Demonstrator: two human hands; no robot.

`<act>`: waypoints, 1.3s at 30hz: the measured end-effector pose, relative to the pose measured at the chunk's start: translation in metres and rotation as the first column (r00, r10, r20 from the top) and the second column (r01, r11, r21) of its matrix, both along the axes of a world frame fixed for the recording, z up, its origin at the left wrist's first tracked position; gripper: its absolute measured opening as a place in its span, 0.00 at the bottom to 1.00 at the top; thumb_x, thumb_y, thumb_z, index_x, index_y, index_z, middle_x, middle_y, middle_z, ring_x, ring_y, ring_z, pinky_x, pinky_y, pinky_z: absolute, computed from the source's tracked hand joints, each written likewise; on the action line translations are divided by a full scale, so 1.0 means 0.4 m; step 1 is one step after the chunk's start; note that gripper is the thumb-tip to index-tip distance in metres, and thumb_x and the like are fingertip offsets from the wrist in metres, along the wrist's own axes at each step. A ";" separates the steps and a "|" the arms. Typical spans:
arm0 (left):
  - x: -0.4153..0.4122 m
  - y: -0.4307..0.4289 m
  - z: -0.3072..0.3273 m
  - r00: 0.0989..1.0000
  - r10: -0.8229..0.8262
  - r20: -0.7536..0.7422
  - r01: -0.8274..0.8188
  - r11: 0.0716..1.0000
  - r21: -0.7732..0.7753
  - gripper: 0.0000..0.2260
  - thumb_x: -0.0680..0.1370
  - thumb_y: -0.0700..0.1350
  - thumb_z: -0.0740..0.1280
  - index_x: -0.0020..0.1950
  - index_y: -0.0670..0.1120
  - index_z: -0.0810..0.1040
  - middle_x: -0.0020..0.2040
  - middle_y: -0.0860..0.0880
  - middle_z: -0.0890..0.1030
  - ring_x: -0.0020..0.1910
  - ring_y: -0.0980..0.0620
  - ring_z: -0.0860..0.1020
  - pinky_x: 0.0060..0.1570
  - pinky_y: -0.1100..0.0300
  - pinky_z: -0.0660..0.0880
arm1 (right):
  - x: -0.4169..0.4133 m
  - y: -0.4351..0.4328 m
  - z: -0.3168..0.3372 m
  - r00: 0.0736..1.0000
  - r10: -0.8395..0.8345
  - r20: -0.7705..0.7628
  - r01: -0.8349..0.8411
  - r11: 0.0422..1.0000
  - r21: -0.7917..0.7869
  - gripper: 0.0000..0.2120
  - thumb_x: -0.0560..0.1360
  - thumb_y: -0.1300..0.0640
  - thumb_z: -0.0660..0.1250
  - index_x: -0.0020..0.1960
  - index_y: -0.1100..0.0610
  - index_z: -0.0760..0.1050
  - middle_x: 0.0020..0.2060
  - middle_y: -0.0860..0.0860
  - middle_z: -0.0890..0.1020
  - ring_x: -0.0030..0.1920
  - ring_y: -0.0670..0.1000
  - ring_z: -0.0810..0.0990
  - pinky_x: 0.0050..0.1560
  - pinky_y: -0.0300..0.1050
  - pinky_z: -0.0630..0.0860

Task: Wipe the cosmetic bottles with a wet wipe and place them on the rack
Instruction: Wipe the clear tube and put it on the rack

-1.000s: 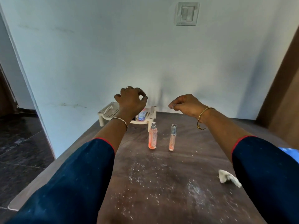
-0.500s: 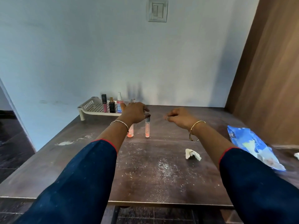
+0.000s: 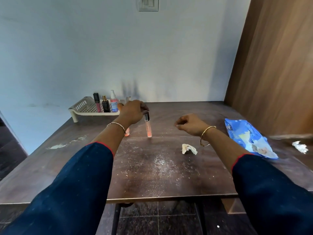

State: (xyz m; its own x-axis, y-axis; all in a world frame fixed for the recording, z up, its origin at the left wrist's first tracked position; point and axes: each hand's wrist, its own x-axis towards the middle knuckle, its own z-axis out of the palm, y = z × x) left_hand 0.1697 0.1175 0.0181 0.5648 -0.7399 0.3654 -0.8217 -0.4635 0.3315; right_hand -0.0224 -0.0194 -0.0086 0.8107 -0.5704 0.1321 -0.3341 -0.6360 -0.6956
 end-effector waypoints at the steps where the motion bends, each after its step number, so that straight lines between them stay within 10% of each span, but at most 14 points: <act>1: -0.009 0.002 0.003 0.998 -0.046 -0.053 0.044 0.999 -0.030 0.06 0.77 0.47 0.68 0.52 0.52 0.82 0.52 0.53 0.83 0.53 0.54 0.76 0.50 0.59 0.60 | -0.019 -0.003 -0.006 0.999 0.006 -0.039 -0.007 0.999 -0.038 0.08 0.74 0.64 0.67 0.52 0.64 0.80 0.49 0.58 0.83 0.47 0.51 0.78 0.51 0.42 0.74; 8: -0.118 0.020 0.015 0.854 -0.411 -0.319 0.364 0.910 -0.199 0.08 0.74 0.36 0.70 0.52 0.42 0.83 0.52 0.48 0.83 0.53 0.53 0.79 0.58 0.60 0.73 | -0.130 0.011 -0.062 0.980 0.017 -0.197 -0.029 0.998 -0.061 0.10 0.72 0.59 0.72 0.52 0.60 0.82 0.48 0.54 0.84 0.49 0.51 0.81 0.53 0.42 0.76; 17: -0.232 -0.002 -0.010 0.801 -0.485 -0.350 0.437 0.874 -0.212 0.09 0.73 0.35 0.70 0.53 0.39 0.80 0.49 0.49 0.83 0.40 0.69 0.78 0.38 0.80 0.69 | -0.142 0.042 -0.106 0.985 0.005 -0.172 -0.047 0.969 -0.243 0.09 0.70 0.63 0.70 0.50 0.61 0.82 0.46 0.55 0.85 0.46 0.53 0.82 0.48 0.41 0.75; 19: -0.243 -0.006 -0.017 0.842 -0.448 -0.301 0.411 0.894 -0.181 0.08 0.73 0.40 0.72 0.51 0.44 0.81 0.48 0.52 0.84 0.37 0.74 0.76 0.47 0.75 0.63 | -0.146 0.041 -0.108 0.996 -0.062 -0.058 0.045 0.966 -0.254 0.08 0.70 0.65 0.68 0.48 0.61 0.81 0.45 0.55 0.85 0.45 0.53 0.82 0.48 0.44 0.76; 26: -0.263 -0.016 -0.023 0.959 -0.272 -0.078 0.265 0.960 -0.091 0.04 0.73 0.53 0.71 0.46 0.57 0.83 0.45 0.64 0.79 0.54 0.60 0.73 0.54 0.53 0.54 | -0.122 0.093 -0.092 0.782 -0.399 0.479 0.195 0.887 0.419 0.06 0.73 0.69 0.65 0.48 0.62 0.72 0.43 0.58 0.78 0.45 0.54 0.78 0.50 0.53 0.80; 31: -0.269 -0.025 -0.029 0.972 -0.237 0.001 0.236 0.967 -0.092 0.04 0.73 0.53 0.71 0.46 0.57 0.83 0.50 0.62 0.81 0.59 0.57 0.71 0.54 0.54 0.54 | -0.086 0.142 -0.085 0.639 -0.458 0.618 0.279 0.887 0.369 0.08 0.71 0.68 0.68 0.41 0.56 0.76 0.35 0.46 0.80 0.35 0.41 0.79 0.37 0.30 0.76; 39: -0.264 -0.024 -0.031 0.969 -0.241 0.055 0.245 0.966 -0.086 0.06 0.74 0.54 0.69 0.47 0.57 0.83 0.51 0.61 0.82 0.59 0.57 0.71 0.54 0.55 0.53 | -0.082 0.161 -0.179 0.697 -0.499 0.515 0.364 0.865 0.345 0.10 0.69 0.66 0.70 0.37 0.52 0.78 0.33 0.46 0.81 0.35 0.45 0.80 0.39 0.35 0.75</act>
State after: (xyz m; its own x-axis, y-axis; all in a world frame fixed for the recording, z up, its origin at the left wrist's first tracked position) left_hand 0.0640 0.1079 0.0055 0.3546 -0.8153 0.4578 -0.9204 -0.2181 0.3247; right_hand -0.0550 0.0449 -0.0801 0.2761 -0.9048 0.3242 -0.0345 -0.3465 -0.9374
